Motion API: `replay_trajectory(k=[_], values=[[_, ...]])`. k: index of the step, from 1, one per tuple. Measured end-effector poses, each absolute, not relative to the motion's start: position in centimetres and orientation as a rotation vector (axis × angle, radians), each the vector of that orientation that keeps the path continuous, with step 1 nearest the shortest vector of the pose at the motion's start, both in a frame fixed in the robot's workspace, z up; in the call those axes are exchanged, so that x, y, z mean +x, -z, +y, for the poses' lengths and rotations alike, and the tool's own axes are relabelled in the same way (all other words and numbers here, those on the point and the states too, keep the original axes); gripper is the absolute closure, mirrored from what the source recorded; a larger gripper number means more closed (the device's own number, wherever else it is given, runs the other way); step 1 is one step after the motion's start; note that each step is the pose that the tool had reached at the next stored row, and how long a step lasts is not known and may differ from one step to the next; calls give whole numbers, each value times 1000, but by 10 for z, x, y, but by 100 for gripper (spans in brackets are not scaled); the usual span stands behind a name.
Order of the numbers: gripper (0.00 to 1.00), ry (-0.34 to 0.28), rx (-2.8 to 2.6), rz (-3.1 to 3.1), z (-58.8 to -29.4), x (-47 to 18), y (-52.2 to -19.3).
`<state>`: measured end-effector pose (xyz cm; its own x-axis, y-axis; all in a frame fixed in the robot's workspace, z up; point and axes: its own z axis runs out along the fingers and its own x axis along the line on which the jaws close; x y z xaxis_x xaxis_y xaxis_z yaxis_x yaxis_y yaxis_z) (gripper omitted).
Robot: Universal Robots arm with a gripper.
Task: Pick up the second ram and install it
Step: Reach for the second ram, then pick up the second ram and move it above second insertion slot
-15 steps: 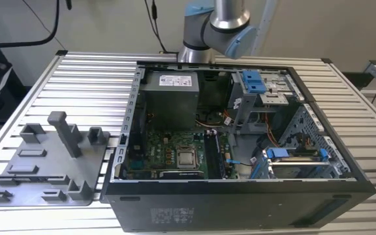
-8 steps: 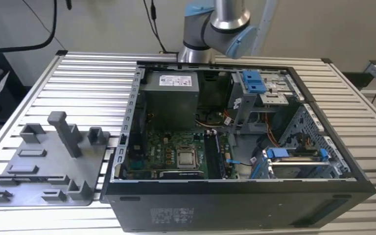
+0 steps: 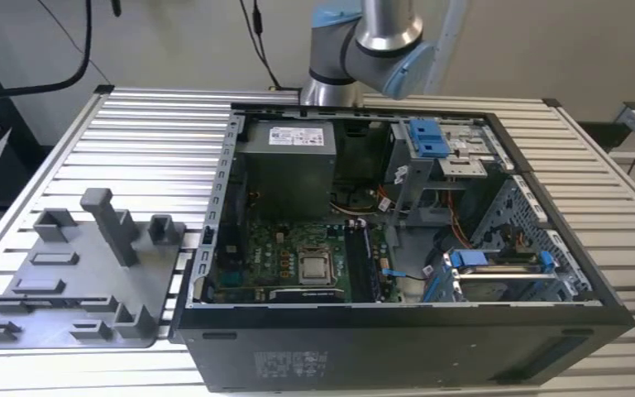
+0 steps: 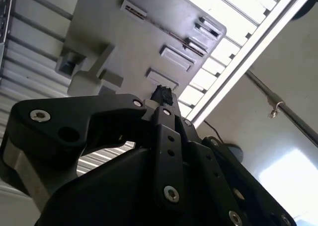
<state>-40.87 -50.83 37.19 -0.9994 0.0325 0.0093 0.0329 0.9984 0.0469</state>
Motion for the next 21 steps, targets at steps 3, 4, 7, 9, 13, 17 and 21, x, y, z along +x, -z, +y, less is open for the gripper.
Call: replay_trajectory(k=[3, 4, 7, 9, 13, 17, 21], values=[[89, 74, -51, -3132, -512, -409, -372], [89, 74, -51, -3132, -513, -409, -372], [89, 74, -51, -3132, -515, -409, -371], [89, 74, -52, -3132, -515, -409, -371], [89, 74, -51, -3132, -515, -409, -371], [89, 73, -51, -3132, -515, -409, -371], [89, 73, -51, -3131, -515, -409, -371]])
